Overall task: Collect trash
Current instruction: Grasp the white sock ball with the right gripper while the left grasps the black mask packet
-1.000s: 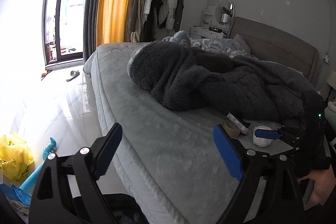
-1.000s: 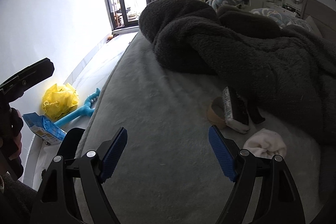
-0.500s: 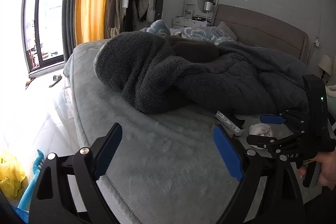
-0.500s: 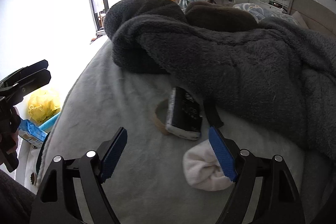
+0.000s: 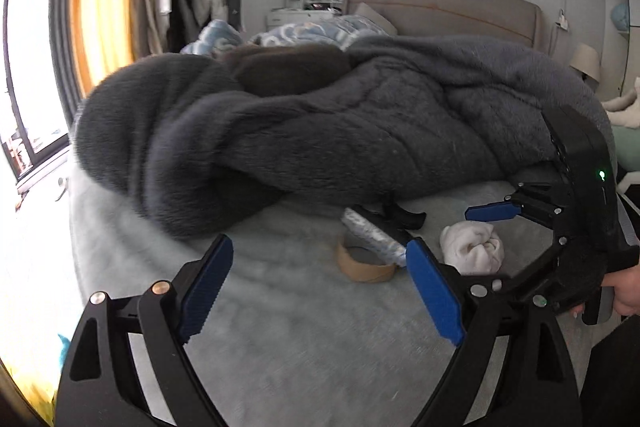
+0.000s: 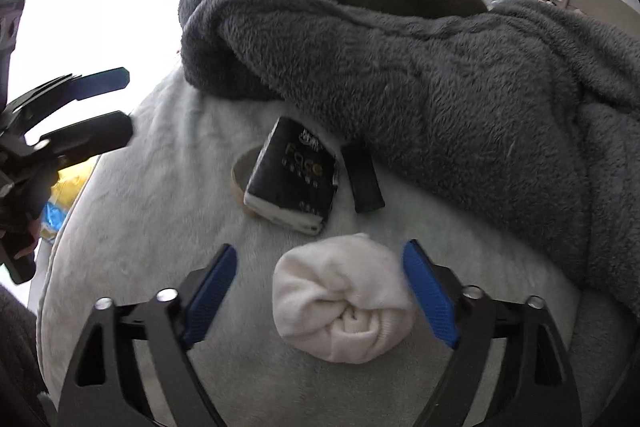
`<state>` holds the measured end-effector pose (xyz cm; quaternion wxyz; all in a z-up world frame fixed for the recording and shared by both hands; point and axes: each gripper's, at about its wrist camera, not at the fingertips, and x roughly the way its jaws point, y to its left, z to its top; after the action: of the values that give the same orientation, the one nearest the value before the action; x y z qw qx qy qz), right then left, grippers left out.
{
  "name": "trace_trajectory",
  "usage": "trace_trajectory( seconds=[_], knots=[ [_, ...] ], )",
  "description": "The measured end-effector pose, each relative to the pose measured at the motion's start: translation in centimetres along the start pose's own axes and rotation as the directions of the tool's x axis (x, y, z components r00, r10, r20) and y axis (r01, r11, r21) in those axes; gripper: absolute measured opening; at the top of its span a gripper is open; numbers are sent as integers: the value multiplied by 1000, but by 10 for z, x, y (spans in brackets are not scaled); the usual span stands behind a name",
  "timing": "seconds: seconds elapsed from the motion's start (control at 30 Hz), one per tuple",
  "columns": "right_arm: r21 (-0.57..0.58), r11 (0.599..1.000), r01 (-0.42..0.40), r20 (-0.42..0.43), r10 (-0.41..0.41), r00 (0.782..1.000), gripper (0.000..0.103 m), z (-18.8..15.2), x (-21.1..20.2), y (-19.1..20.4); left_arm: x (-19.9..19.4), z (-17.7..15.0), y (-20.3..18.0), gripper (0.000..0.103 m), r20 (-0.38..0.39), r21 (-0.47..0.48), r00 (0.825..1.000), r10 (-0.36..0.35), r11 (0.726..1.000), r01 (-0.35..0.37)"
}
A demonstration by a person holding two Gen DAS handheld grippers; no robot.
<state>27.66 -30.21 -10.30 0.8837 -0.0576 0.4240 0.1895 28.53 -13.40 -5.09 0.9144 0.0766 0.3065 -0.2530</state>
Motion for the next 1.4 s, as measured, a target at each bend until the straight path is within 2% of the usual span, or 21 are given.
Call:
trace_trajectory(
  seconds=[0.1,0.17,0.33,0.5,0.9,1.13,1.3,1.4],
  knots=[
    [-23,1000,4,-16,-5,1000,88,-4,5,-4,17,2,-12,90,-28,44,1000,-12,999,13],
    [-16,1000,-6,-25,6,1000,85,-6,7,-10,29,2,-17,90,-57,64,998,-31,997,35],
    [17,1000,-21,-35,22,999,65,-8,8,-27,51,0,-27,90,-102,88,991,-81,992,90],
    [78,995,-65,-19,67,998,53,-8,4,-46,64,1,-33,90,-109,91,987,-117,988,127],
    [127,989,-74,-2,74,997,52,-18,-7,-83,96,7,-43,90,-156,151,982,-103,980,127],
    [134,988,-70,-6,72,997,52,-16,-5,-95,111,8,-51,90,-202,194,973,-109,970,149],
    [133,989,-69,-14,71,997,52,-15,-5,-95,115,8,-52,87,-204,190,973,-107,971,147],
    [131,989,-60,-21,64,998,52,-13,-4,-93,115,9,-56,81,-202,209,975,-92,969,135]
  ],
)
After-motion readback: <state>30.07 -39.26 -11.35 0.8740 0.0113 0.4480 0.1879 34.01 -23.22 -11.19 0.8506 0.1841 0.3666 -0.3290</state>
